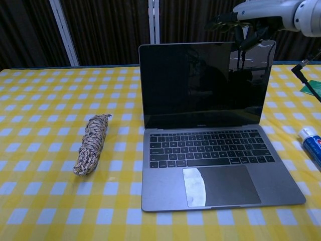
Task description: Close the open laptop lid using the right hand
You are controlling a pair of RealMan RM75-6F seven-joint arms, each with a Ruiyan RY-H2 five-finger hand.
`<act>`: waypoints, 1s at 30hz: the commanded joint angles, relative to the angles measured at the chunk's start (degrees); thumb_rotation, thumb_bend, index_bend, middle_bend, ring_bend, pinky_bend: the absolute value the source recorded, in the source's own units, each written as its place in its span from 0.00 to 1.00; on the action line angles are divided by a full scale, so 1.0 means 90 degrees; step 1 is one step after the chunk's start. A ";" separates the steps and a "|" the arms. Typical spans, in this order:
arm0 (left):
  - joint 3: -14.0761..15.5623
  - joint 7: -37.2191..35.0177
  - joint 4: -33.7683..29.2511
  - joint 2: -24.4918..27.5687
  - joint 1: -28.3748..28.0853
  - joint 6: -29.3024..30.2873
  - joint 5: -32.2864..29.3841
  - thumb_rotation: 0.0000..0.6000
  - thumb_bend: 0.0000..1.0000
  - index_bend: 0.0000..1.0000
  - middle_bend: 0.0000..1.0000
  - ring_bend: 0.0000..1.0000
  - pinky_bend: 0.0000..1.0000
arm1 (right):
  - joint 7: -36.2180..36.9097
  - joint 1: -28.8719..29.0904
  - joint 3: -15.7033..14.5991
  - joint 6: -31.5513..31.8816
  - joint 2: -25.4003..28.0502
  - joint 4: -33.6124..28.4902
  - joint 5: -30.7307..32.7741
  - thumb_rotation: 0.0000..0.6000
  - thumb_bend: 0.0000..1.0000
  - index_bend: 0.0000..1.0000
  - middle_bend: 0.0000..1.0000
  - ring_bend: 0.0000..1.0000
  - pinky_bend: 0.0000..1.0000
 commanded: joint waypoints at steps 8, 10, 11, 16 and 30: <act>0.0005 0.0002 0.0012 -0.0013 0.0001 0.0019 -0.0023 1.00 0.00 0.00 0.00 0.00 0.00 | -0.0672 0.0386 -0.0265 0.0117 -0.0191 0.0147 0.0862 1.00 1.00 0.15 0.26 0.13 0.04; 0.0012 0.0011 0.0013 -0.0017 -0.0007 0.0004 -0.0024 1.00 0.00 0.00 0.00 0.00 0.00 | -0.0703 0.0414 -0.0281 0.0139 -0.0187 0.0109 0.0930 1.00 1.00 0.16 0.28 0.15 0.07; 0.0016 0.0021 0.0017 -0.0021 -0.0008 0.0001 -0.0026 1.00 0.00 0.00 0.00 0.00 0.00 | -0.0720 0.0429 -0.0293 0.0159 -0.0181 0.0079 0.0957 1.00 1.00 0.16 0.29 0.16 0.08; 0.0022 0.0047 0.0016 -0.0037 -0.0014 0.0008 -0.0031 1.00 0.00 0.00 0.00 0.00 0.00 | -0.0773 0.0469 -0.0329 0.0255 -0.0136 -0.0022 0.0987 1.00 1.00 0.22 0.33 0.20 0.08; 0.0058 0.0083 -0.0008 -0.0061 -0.0024 0.0022 0.0007 1.00 0.00 0.00 0.00 0.00 0.00 | -0.0757 0.0369 -0.0524 0.0395 0.0235 -0.0642 0.0534 1.00 1.00 0.34 0.39 0.25 0.13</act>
